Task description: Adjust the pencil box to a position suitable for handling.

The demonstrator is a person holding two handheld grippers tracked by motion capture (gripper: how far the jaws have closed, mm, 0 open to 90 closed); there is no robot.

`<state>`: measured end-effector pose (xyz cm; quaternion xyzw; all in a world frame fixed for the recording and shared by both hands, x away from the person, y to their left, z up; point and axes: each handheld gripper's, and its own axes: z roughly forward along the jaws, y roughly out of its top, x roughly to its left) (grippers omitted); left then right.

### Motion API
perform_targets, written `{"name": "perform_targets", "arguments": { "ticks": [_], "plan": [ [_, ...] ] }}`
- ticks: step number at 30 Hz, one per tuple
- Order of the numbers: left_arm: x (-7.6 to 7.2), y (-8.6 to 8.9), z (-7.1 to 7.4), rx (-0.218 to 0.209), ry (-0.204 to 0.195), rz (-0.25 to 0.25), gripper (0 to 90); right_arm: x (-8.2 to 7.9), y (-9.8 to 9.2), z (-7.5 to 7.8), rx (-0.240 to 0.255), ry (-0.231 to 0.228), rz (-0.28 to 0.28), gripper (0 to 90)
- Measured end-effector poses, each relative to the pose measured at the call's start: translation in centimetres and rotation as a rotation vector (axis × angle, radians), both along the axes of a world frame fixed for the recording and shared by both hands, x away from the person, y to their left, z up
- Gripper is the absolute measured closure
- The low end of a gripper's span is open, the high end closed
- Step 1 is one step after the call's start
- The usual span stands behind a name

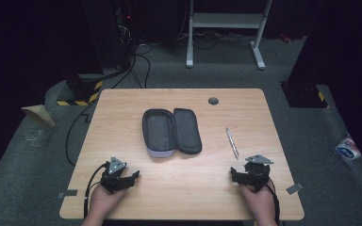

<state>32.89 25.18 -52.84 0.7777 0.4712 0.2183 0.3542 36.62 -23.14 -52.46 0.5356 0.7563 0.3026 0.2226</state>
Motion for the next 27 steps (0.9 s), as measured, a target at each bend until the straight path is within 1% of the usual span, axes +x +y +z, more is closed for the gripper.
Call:
{"name": "perform_targets", "arguments": {
  "ticks": [19, 23, 27],
  "plan": [
    [-0.04, 0.00, 0.00, -0.001, 0.001, -0.003, 33.7, -0.09, 0.04, 0.00, 0.001, -0.001, 0.006, 8.3],
    [-0.14, 0.07, 0.11, 0.003, 0.007, -0.015, 35.7, -0.02, 0.04, 0.00, 0.002, -0.002, 0.013, 8.3],
    [-0.17, 0.05, 0.16, 0.006, 0.010, -0.015, 37.2, -0.02, 0.04, -0.01, 0.001, -0.003, 0.013, 8.4]
  ]
}}
